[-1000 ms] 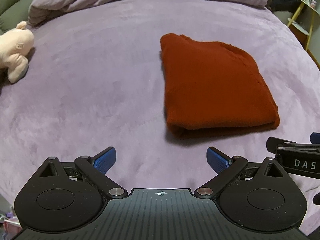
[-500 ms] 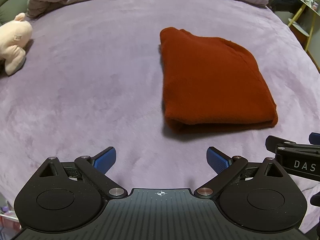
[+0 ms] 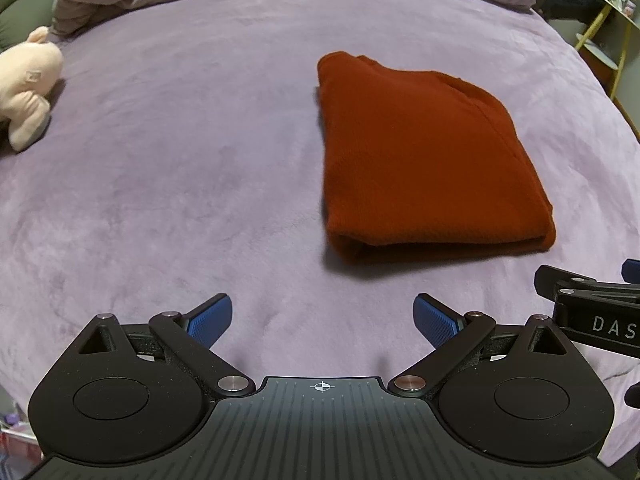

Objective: Fold small clothes

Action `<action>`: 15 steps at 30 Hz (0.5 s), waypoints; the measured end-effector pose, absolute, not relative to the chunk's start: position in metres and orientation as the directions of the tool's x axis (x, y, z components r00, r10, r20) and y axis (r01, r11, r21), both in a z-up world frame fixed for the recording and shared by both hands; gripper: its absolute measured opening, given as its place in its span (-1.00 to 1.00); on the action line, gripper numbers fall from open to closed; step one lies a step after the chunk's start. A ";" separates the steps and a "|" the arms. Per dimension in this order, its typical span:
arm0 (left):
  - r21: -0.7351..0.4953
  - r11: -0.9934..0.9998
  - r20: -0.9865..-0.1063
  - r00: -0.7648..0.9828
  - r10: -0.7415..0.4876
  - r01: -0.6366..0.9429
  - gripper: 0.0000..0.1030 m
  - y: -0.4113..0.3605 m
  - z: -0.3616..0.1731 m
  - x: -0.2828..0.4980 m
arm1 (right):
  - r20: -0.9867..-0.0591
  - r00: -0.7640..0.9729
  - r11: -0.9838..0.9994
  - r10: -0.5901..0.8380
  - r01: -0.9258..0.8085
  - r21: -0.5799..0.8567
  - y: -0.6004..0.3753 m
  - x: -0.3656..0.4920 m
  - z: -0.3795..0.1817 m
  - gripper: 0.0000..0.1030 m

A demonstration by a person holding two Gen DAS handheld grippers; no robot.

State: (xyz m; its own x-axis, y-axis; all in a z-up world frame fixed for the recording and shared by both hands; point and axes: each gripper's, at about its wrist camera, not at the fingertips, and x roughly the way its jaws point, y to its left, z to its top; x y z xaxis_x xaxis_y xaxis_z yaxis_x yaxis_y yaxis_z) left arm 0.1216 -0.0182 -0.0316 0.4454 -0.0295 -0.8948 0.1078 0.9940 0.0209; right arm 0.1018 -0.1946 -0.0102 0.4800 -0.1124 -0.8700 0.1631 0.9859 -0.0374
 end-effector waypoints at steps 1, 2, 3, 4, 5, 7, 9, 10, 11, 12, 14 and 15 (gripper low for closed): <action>0.021 0.994 -0.896 0.443 -0.030 0.109 0.94 -0.018 -0.032 0.122 | -0.870 0.480 0.986 -0.112 0.163 -0.037 -0.194 0.102 -0.010 0.92; 0.021 0.994 -0.896 0.443 -0.029 0.109 0.94 -0.018 -0.032 0.122 | -0.870 0.480 0.986 -0.111 0.163 -0.036 -0.194 0.102 -0.010 0.92; 0.022 0.994 -0.896 0.444 -0.029 0.109 0.94 -0.019 -0.032 0.122 | -0.870 0.480 0.986 -0.110 0.163 -0.035 -0.195 0.102 -0.010 0.92; 0.023 0.994 -0.896 0.444 -0.028 0.109 0.94 -0.019 -0.032 0.122 | -0.870 0.480 0.986 -0.110 0.164 -0.034 -0.195 0.102 -0.010 0.92; 0.023 0.994 -0.895 0.444 -0.028 0.110 0.94 -0.019 -0.032 0.122 | -0.870 0.480 0.986 -0.111 0.164 -0.035 -0.195 0.101 -0.009 0.92; 0.023 0.994 -0.895 0.445 -0.028 0.110 0.94 -0.019 -0.032 0.122 | -0.870 0.480 0.986 -0.110 0.164 -0.035 -0.195 0.101 -0.009 0.92; 0.022 0.994 -0.896 0.444 -0.029 0.108 0.94 -0.019 -0.032 0.122 | -0.870 0.480 0.986 -0.109 0.162 -0.034 -0.195 0.101 -0.009 0.92; 0.021 0.994 -0.896 0.444 -0.029 0.108 0.94 -0.019 -0.032 0.121 | -0.870 0.481 0.986 -0.108 0.162 -0.034 -0.195 0.101 -0.009 0.92; 0.020 0.994 -0.895 0.445 -0.030 0.109 0.94 -0.019 -0.032 0.121 | -0.869 0.482 0.986 -0.108 0.161 -0.033 -0.195 0.101 -0.009 0.92; 0.020 0.994 -0.895 0.445 -0.030 0.108 0.94 -0.019 -0.032 0.121 | -0.869 0.483 0.986 -0.107 0.162 -0.032 -0.195 0.101 -0.008 0.92; 0.022 0.994 -0.894 0.447 -0.030 0.110 0.94 -0.019 -0.032 0.121 | -0.869 0.483 0.986 -0.107 0.163 -0.031 -0.194 0.100 -0.008 0.92; 0.022 0.994 -0.894 0.447 -0.030 0.110 0.94 -0.019 -0.032 0.121 | -0.869 0.483 0.986 -0.107 0.163 -0.030 -0.194 0.100 -0.008 0.92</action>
